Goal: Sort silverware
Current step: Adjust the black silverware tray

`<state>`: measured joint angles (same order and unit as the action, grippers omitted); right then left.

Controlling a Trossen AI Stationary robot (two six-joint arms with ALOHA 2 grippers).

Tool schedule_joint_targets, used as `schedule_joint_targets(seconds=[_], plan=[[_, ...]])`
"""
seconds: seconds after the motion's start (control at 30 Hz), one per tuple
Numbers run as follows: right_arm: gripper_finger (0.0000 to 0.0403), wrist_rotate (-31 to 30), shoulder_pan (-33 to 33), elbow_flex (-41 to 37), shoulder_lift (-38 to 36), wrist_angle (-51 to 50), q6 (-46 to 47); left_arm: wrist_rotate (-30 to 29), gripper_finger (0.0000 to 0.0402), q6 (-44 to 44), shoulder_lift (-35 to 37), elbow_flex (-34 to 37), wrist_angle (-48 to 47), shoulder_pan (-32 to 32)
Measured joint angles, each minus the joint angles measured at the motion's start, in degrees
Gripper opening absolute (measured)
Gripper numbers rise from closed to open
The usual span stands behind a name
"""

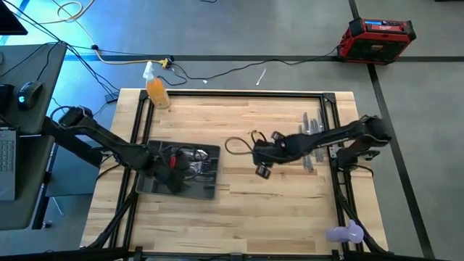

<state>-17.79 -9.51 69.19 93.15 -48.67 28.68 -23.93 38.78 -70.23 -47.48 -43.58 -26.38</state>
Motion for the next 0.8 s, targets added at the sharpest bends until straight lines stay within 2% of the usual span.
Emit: schedule_joint_targets(seconds=[0.13,0.3,0.47,0.67,0.8], plan=[[0.0085,-1.82,-3.24,-4.45,-1.68,3.41,3.14,0.2,0.0119,-11.42,-2.63,0.02,14.44,4.63],[0.0085,-2.72,-4.65,-6.36,-1.67,8.09,4.48,7.56,0.0111,-23.93,-9.7,0.02,28.72,13.24],[0.0085,-2.93,-4.75,-6.42,-1.62,12.27,2.68,13.25,0.0082,-31.89,-18.7,0.02,37.71,20.56],[0.0085,-3.35,-4.75,-6.42,-1.64,13.81,1.93,14.21,0.0051,-34.83,-25.7,-2.36,35.69,26.22],[0.0085,-3.66,-4.77,-6.42,-1.62,13.79,1.29,9.81,0.0037,-35.62,-27.3,-3.51,33.4,28.05]])
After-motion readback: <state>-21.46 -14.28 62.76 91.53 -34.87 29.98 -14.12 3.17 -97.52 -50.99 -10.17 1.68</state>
